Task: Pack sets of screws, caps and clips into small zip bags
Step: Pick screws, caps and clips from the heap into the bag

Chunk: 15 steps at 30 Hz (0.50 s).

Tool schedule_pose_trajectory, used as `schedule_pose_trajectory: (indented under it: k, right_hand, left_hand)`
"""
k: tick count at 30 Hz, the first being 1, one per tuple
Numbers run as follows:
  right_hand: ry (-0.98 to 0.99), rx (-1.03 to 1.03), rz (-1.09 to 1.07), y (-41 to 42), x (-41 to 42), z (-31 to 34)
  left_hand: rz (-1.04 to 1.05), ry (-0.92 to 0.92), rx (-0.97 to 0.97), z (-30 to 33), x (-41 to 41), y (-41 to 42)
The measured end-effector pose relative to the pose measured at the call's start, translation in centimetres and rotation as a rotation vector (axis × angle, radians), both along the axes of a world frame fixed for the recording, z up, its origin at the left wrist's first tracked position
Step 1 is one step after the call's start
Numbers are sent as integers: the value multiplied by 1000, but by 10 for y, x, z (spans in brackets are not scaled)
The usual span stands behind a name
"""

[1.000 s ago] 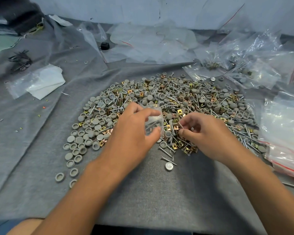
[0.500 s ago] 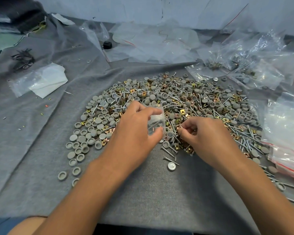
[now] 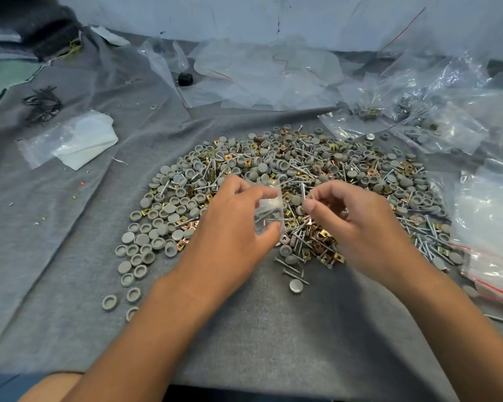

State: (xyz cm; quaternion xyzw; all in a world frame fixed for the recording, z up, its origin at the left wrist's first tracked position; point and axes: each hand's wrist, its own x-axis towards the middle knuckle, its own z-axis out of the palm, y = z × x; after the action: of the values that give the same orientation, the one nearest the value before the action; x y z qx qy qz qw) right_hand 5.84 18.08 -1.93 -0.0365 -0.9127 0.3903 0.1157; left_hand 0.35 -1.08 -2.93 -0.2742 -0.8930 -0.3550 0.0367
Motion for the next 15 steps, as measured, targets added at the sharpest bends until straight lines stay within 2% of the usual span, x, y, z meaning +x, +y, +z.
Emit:
schedule_pose_trajectory:
  k: [2, 10, 15]
  right_hand:
    - [83, 9, 79, -7, 0, 5]
    - [260, 485, 105, -23, 6, -1]
    - [338, 569, 88, -29, 8, 2]
  left_hand:
    - [2, 7, -1, 0, 0, 0]
    - [-30, 6, -11, 1, 5, 2]
    - [-47, 1, -36, 2, 5, 3]
